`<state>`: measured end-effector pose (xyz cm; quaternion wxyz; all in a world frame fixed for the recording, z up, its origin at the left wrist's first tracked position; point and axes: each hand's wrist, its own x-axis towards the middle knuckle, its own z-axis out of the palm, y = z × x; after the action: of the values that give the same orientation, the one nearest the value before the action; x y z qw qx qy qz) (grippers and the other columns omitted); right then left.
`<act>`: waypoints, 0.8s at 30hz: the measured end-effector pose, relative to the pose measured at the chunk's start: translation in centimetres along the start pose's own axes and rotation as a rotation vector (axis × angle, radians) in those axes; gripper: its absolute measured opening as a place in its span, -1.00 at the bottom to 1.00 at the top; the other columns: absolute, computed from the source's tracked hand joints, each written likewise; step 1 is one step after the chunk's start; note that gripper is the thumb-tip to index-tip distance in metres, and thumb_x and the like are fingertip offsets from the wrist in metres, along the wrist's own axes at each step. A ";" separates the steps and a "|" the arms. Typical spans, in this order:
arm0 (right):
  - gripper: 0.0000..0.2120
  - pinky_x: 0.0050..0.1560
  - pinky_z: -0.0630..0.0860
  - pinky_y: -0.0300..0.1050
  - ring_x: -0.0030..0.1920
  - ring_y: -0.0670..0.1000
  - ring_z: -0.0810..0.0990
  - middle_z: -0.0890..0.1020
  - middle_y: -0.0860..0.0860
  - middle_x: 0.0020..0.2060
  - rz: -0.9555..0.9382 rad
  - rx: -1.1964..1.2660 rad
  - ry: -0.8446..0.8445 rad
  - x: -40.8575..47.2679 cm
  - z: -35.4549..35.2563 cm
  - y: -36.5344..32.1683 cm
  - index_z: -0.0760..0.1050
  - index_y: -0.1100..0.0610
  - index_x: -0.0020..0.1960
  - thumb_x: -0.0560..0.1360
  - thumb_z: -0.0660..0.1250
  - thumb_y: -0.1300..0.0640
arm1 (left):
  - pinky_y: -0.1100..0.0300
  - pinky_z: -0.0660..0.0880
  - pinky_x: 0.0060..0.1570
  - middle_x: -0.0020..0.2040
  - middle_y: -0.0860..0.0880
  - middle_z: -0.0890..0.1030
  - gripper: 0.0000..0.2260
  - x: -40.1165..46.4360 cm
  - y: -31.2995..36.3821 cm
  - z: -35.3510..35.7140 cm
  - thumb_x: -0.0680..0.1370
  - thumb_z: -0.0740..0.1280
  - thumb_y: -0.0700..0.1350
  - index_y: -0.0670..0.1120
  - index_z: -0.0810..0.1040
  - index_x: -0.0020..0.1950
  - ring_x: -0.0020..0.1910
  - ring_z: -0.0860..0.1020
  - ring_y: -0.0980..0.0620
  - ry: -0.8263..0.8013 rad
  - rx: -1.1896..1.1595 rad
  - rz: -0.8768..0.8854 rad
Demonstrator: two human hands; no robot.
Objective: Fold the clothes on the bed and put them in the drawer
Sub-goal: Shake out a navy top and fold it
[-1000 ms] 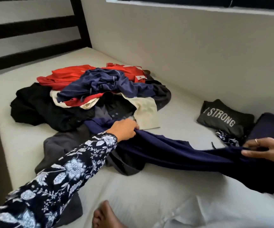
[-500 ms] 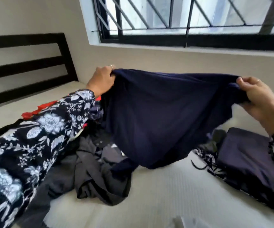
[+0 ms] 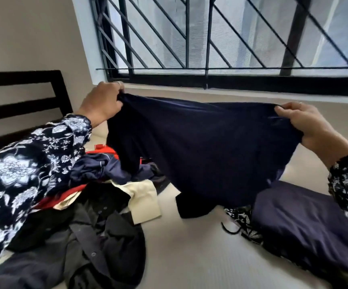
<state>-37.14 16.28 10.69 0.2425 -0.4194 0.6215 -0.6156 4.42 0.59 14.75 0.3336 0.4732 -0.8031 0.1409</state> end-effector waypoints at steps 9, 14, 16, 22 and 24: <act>-0.94 -0.30 0.61 -0.16 -0.39 -0.05 0.63 0.66 0.08 -0.33 0.062 -0.165 -0.235 -1.5 6.1 -1.1 0.61 0.23 -0.14 0.49 0.41 0.24 | -0.05 0.31 0.37 0.41 -0.32 0.28 -0.04 -1.6 4.5 4.1 0.36 0.54 -0.13 -0.24 -0.04 0.53 0.36 0.36 -0.26 -0.702 0.146 -0.007; -0.90 -0.04 0.57 0.07 -0.20 0.07 0.60 0.60 0.20 -0.17 0.194 -0.216 -0.390 -2.1 12.8 1.8 0.56 0.29 -0.17 0.50 0.35 0.27 | 0.14 0.43 -0.12 -0.07 -0.09 0.58 -0.84 -9.2 15.8 7.3 0.47 0.26 -0.28 -0.14 0.46 0.02 -0.15 0.55 -0.05 0.000 -0.094 1.054; -0.84 0.12 0.55 0.12 -0.05 0.11 0.62 0.65 0.22 -0.02 0.170 -0.393 -0.403 -3.0 15.1 2.3 0.60 0.32 -0.01 0.51 0.34 0.23 | 0.07 0.45 -0.17 -0.14 -0.06 0.56 -0.89 -11.2 17.0 9.0 0.50 0.20 -0.25 -0.12 0.50 -0.05 -0.19 0.56 -0.08 -0.034 0.019 1.396; -0.71 0.16 0.52 -0.07 0.14 0.13 0.59 0.63 0.15 0.12 -0.038 -0.715 -0.583 -7.9 19.2 2.5 0.57 0.25 0.19 0.52 0.37 0.14 | 0.05 0.42 0.19 0.27 -0.13 0.52 -0.52 -14.9 13.2 13.6 0.55 -0.07 -0.33 -0.13 0.41 0.38 0.18 0.52 -0.09 -0.015 0.541 1.336; -0.71 0.22 0.51 -0.01 0.13 0.13 0.58 0.61 0.16 0.12 -0.042 -0.575 -0.690 -8.8 19.2 2.4 0.52 0.28 0.21 0.54 0.35 0.15 | 0.13 0.47 -0.07 -0.01 -0.10 0.62 -0.54 -16.5 12.7 13.9 0.49 0.00 -0.34 -0.12 0.53 0.25 -0.08 0.59 -0.06 -0.132 0.581 1.157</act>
<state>-17.25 12.42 4.11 0.2969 -0.6629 0.6415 -0.2468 -6.57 10.56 -5.39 0.0123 0.0431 -0.8762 0.4799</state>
